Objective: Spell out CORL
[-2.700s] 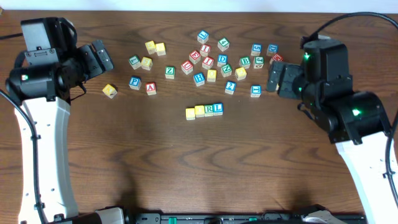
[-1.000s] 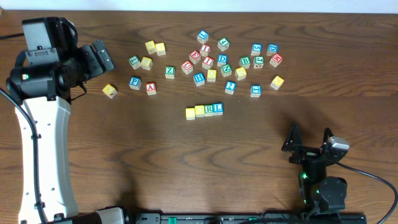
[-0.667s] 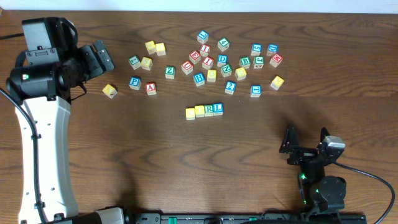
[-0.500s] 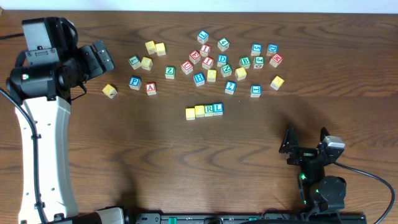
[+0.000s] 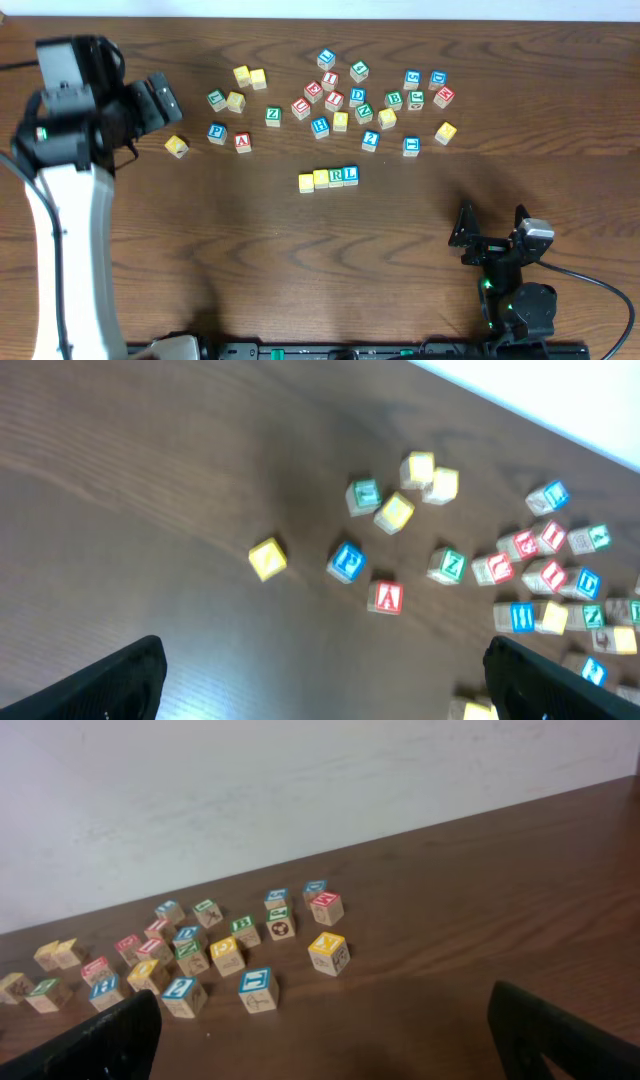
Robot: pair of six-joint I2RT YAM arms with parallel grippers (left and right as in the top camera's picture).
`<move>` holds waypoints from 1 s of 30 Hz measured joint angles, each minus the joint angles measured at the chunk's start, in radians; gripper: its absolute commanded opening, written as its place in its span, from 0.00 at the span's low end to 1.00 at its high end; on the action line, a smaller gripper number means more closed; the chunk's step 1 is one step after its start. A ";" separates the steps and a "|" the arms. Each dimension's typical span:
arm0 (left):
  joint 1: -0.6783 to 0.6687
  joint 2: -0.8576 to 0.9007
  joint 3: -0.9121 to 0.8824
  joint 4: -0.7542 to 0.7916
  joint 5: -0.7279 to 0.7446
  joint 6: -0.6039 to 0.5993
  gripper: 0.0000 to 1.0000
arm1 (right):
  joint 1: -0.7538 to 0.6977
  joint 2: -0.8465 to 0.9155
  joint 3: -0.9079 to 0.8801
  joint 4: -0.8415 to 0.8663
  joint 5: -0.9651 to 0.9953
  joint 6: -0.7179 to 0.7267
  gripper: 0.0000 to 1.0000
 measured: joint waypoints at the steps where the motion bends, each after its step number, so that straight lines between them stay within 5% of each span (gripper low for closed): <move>1: -0.002 -0.033 -0.031 0.016 0.000 0.008 1.00 | 0.000 0.000 0.000 0.000 0.000 0.000 0.99; 10: -0.023 -0.677 -0.789 0.560 -0.006 0.157 1.00 | 0.000 -0.001 0.000 0.001 -0.003 -0.001 0.99; 16: -0.023 -0.999 -1.146 0.632 -0.008 0.180 1.00 | 0.000 -0.001 0.000 0.000 -0.004 -0.003 0.99; 30: -0.023 -1.386 -1.430 0.729 -0.008 0.199 1.00 | 0.000 -0.001 -0.001 0.001 -0.004 -0.003 0.99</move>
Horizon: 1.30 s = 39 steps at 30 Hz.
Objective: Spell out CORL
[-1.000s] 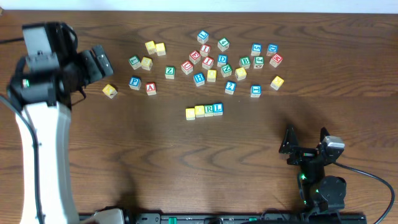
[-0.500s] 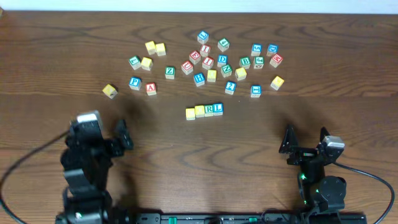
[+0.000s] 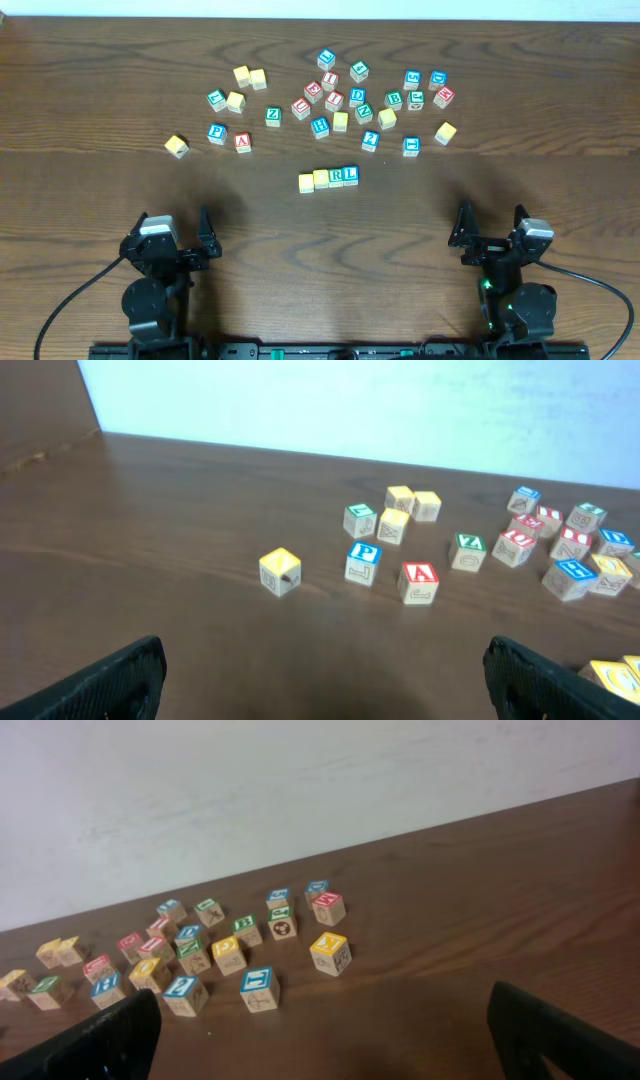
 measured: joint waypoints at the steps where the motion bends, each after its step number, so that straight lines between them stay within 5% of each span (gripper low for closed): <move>1: 0.000 -0.001 -0.007 0.021 0.000 0.005 1.00 | 0.000 0.000 0.000 0.000 0.000 0.000 0.99; 39: 0.000 -0.003 -0.047 0.119 -0.015 0.045 1.00 | 0.000 0.000 0.000 0.000 0.000 0.000 0.99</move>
